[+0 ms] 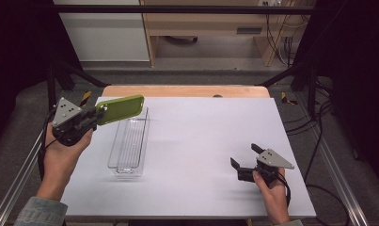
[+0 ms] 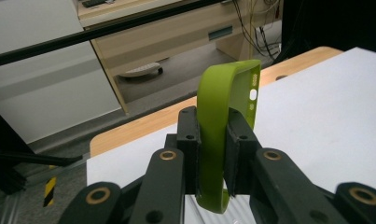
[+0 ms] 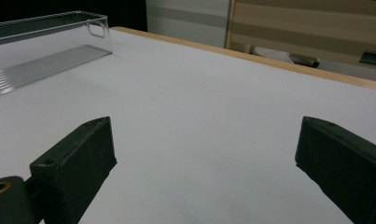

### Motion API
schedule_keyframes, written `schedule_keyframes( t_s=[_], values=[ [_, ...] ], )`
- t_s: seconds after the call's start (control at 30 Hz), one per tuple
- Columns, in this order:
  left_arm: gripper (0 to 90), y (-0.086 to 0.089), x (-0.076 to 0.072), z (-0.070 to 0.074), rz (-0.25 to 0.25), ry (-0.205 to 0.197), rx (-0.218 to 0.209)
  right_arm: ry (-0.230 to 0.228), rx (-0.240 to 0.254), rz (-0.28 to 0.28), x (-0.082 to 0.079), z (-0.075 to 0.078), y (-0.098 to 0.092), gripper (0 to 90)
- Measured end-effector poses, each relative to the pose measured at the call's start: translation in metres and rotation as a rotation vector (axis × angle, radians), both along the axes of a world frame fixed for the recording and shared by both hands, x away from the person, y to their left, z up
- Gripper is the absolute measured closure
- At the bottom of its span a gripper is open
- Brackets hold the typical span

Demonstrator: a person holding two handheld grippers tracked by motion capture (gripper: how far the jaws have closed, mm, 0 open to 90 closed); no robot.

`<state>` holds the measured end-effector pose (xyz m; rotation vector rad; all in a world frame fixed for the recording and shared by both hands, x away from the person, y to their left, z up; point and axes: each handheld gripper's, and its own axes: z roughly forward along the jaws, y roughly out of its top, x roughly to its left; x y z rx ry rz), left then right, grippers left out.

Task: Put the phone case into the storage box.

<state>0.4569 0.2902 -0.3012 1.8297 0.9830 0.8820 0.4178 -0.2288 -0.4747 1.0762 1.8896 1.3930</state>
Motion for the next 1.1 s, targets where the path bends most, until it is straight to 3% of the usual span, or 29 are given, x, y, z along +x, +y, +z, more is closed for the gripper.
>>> schedule_keyframes(
  t_s=[0.23, 0.5, 1.1],
  values=[
    [78.4, 0.0004, -0.001, 0.0025, 0.0, -0.001, 0.07, -0.001, 0.001, 0.005, 0.0001, -0.0003, 0.0002, 4.7],
    [78.3, 0.0038, -0.0017, 0.0036, -0.006, 0.015, 0.095, 0.001, 0.007, 0.009, 0.0002, -0.0003, 0.0001, 4.7],
    [78.3, 0.0046, 0.0011, -0.0005, -0.046, 0.062, 0.193, -0.004, 0.003, 0.015, 0.0001, -0.0003, 0.0004, 4.5]
  ],
)
